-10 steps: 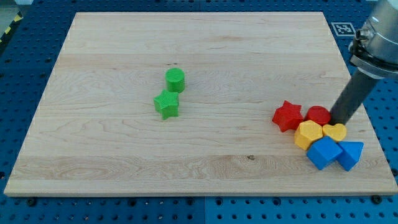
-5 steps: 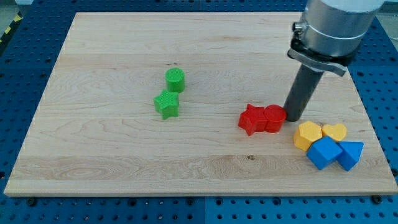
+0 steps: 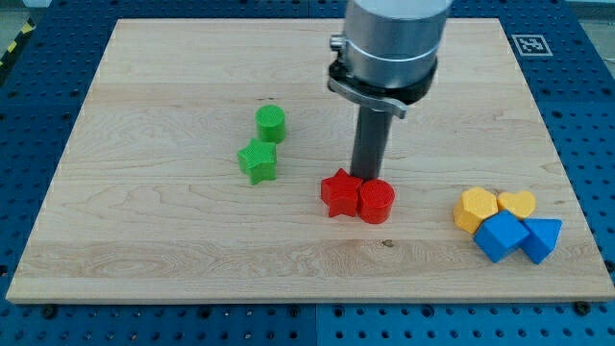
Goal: Move the red blocks towards the bottom center of the board
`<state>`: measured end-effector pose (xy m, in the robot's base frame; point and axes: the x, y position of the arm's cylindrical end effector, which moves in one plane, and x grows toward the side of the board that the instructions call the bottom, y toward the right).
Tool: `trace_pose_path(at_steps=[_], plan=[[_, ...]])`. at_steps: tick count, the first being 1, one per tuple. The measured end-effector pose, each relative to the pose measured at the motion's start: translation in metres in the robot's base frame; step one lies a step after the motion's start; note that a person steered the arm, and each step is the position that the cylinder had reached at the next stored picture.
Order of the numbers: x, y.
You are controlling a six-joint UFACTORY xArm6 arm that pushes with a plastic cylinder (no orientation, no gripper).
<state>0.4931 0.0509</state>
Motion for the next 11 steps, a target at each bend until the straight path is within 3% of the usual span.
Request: trace_pose_path(at_steps=[1,3,4,8,11], plan=[[0.0,-0.007],[0.005,0.058],[0.019,0.053],[0.024,-0.072],[0.046,-0.035]])
